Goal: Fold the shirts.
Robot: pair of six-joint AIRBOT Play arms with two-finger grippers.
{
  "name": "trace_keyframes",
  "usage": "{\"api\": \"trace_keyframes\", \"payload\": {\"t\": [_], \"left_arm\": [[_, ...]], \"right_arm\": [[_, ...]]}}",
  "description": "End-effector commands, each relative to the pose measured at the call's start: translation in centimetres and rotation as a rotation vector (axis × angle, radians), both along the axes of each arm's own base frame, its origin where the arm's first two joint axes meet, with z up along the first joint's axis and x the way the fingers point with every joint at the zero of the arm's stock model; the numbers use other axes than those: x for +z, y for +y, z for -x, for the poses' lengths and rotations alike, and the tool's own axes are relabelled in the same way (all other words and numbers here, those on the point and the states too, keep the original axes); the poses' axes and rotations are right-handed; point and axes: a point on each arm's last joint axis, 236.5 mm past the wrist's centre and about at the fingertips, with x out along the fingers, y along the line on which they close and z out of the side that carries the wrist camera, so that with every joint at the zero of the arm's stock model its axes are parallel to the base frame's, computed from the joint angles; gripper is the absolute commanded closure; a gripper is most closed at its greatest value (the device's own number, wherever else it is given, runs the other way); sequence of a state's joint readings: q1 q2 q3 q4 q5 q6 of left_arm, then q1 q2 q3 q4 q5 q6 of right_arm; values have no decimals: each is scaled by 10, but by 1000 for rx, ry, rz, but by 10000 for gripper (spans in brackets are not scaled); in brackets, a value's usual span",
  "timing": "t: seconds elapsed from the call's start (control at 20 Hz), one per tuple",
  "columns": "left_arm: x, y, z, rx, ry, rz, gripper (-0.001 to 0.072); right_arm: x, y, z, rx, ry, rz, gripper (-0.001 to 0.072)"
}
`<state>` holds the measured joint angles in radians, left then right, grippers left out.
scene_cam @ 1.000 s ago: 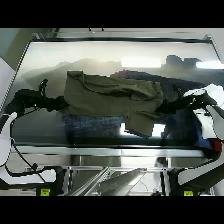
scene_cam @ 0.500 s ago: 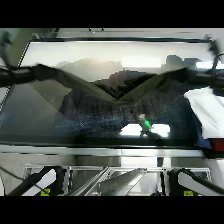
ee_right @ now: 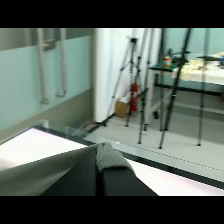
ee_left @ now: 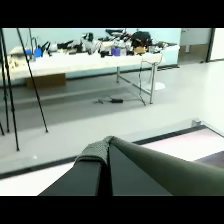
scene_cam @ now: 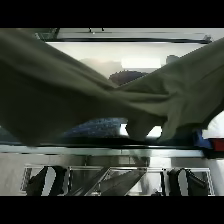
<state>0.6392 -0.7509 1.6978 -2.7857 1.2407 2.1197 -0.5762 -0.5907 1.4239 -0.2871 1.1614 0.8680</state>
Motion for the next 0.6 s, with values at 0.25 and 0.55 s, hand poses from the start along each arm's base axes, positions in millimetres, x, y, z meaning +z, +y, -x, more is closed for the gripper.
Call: {"api": "trace_keyframes", "payload": {"t": [0.25,0.55], "left_arm": [[-240,-7,-170,-216,671,235,697],[-480,-22,-231,-265,1194,364,697]], "right_arm": [[-182,6,-172,231,584,-79,693],[-403,6,-269,234,1008,-176,693]]}}
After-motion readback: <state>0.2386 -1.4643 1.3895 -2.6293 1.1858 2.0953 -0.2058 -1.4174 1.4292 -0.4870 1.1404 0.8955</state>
